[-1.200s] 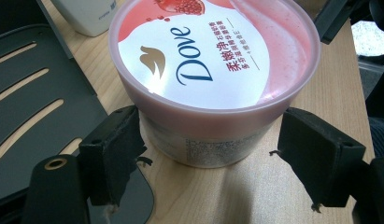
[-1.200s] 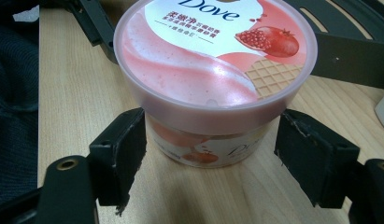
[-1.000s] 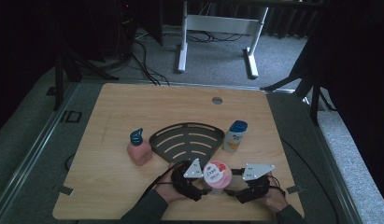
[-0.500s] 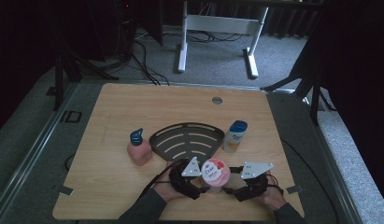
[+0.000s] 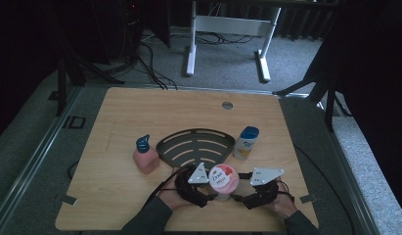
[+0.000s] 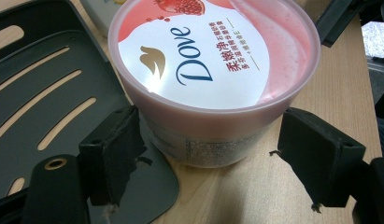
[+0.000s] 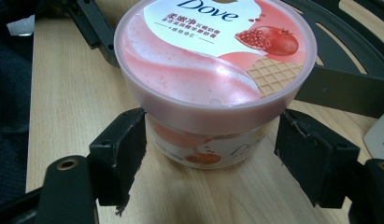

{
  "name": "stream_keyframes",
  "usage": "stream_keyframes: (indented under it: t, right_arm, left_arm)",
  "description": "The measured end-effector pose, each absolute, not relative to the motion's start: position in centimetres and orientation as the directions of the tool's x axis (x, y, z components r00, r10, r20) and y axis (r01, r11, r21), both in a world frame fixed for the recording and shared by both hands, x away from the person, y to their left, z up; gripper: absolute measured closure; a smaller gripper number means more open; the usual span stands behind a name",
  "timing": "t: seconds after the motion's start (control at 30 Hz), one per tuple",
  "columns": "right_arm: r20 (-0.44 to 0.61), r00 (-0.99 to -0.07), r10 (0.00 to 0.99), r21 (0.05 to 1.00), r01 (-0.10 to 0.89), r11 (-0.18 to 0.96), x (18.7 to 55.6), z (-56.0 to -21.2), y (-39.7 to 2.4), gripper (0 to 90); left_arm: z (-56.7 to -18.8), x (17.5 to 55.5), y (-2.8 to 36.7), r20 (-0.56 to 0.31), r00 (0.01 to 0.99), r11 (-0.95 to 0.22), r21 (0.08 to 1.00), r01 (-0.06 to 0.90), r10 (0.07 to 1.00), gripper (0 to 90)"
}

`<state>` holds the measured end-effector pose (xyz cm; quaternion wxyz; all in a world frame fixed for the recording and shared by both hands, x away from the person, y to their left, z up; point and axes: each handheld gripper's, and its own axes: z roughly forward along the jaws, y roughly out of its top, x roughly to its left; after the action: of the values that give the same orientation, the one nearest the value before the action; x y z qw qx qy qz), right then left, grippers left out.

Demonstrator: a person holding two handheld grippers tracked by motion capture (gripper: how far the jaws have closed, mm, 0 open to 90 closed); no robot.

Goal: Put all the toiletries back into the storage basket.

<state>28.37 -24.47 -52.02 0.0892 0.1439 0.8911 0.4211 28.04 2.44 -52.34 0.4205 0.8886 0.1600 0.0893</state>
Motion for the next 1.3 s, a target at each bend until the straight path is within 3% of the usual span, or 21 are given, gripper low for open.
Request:
stream_keyframes:
  t: [1.3]
  right_arm:
    - [-0.057,-0.951,0.305,0.782,0.147,0.606,30.7,-51.4,-21.7,24.7]
  left_arm:
    - [-51.7,29.1,4.9,0.040,0.902,-0.577,0.780,0.241,0.430,21.8]
